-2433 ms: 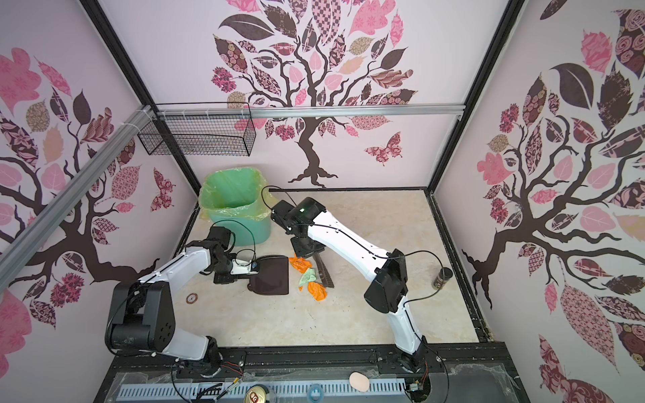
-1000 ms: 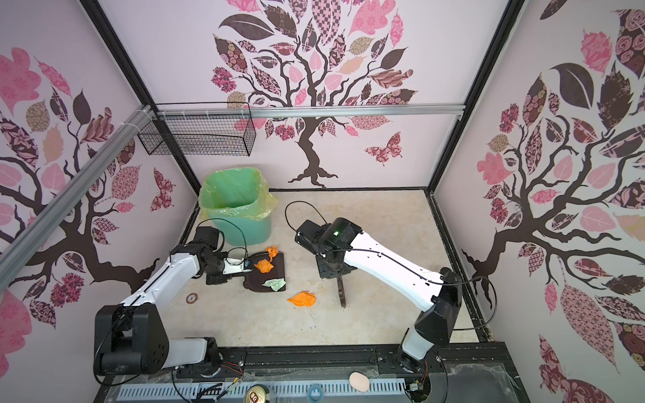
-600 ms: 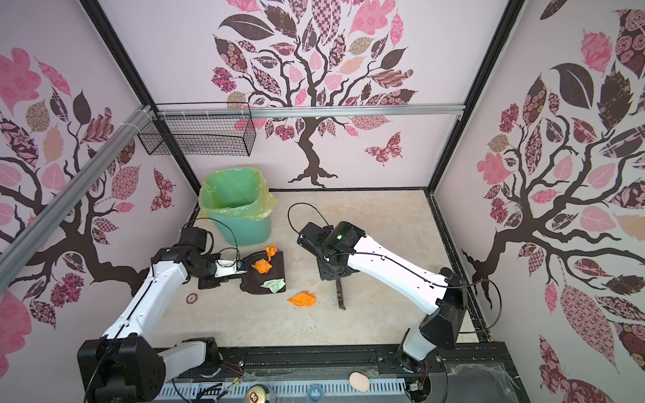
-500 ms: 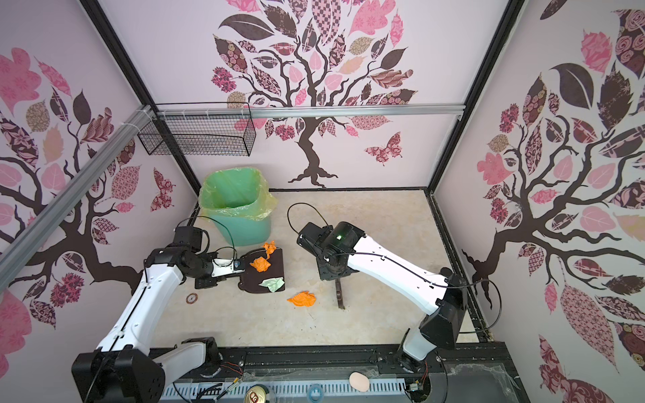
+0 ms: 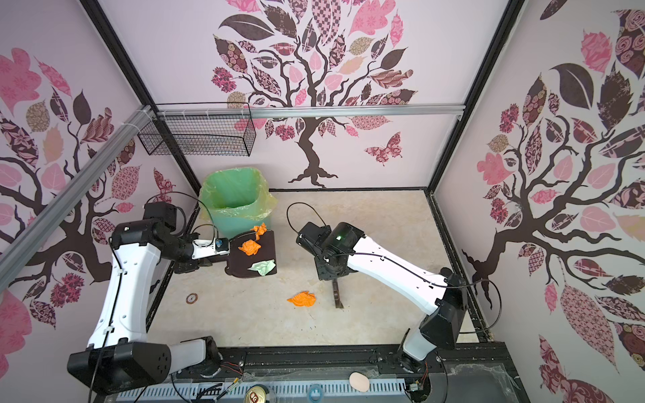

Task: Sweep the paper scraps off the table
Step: 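Lift the loaded dustpan over the bin with the left gripper while the right draws back, then tip the dustpan over the green bin with the left gripper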

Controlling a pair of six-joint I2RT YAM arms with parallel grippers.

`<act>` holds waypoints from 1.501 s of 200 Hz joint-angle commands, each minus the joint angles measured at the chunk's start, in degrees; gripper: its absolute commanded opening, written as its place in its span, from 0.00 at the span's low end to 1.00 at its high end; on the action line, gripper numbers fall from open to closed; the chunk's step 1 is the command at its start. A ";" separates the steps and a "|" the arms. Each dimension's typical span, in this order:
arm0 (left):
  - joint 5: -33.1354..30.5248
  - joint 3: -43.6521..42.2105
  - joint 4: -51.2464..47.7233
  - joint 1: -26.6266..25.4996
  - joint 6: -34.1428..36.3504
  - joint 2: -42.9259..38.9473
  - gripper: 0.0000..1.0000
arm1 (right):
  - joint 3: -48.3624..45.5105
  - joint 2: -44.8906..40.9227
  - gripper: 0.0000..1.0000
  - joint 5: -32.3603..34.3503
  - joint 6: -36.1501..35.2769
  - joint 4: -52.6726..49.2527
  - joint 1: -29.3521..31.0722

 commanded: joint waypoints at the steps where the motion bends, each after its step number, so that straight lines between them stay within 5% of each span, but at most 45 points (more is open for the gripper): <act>1: 3.61 8.70 -7.93 2.27 2.47 3.60 0.00 | -2.10 -0.26 0.00 0.23 -0.97 1.86 -0.40; 50: 4.78 28.05 -15.77 5.94 2.68 15.22 0.00 | -4.92 -0.17 0.00 -1.21 -1.84 4.89 -0.69; 173: -2.01 56.22 -17.08 6.95 -0.74 38.21 0.00 | -11.43 -0.14 0.00 -3.66 -2.96 8.63 -0.80; 300: -1.27 70.03 -17.08 8.83 -3.15 49.73 0.00 | -14.65 5.46 0.00 -7.57 -3.80 12.68 -0.71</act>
